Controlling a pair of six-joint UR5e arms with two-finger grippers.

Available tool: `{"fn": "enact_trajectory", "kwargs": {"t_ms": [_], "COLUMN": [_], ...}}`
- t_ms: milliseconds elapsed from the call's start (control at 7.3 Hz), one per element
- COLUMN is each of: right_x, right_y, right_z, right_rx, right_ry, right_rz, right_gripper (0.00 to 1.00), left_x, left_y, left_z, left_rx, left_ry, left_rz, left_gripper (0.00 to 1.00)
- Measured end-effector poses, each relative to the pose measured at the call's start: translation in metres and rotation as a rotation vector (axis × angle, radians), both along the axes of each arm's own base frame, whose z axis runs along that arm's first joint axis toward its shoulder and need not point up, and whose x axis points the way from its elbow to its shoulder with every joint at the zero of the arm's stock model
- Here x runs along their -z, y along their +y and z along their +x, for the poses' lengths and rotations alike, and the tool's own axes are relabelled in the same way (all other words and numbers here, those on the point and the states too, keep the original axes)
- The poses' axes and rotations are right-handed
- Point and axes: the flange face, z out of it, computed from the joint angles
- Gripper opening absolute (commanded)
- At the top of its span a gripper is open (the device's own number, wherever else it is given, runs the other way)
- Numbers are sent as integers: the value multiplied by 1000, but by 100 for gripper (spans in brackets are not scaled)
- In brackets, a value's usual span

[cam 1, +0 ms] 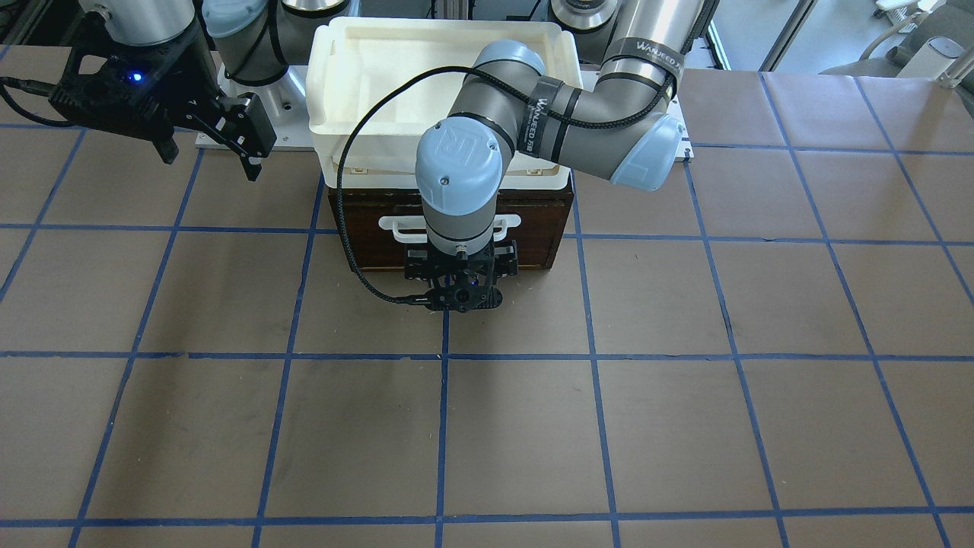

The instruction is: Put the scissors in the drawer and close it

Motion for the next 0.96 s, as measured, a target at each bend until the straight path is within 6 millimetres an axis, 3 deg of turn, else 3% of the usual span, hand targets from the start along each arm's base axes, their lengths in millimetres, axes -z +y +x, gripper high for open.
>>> {"fn": "enact_trajectory", "kwargs": {"t_ms": [411,685,959], "right_x": [0,0,0], "right_y": [0,1,1], "right_z": [0,0,0], "right_rx": [1,0,-1], "right_ry": [1,2,3], "right_rz": [1,1,1], "right_gripper": [100,100,100], "left_x": [-83,-145,-190], "left_y": [11,38,61], "left_z": [44,59,67], "left_rx": [29,37,37], "left_ry": [-46,-27,-1], "left_rz": [-93,-185,-277], "left_gripper": [100,100,100]}}
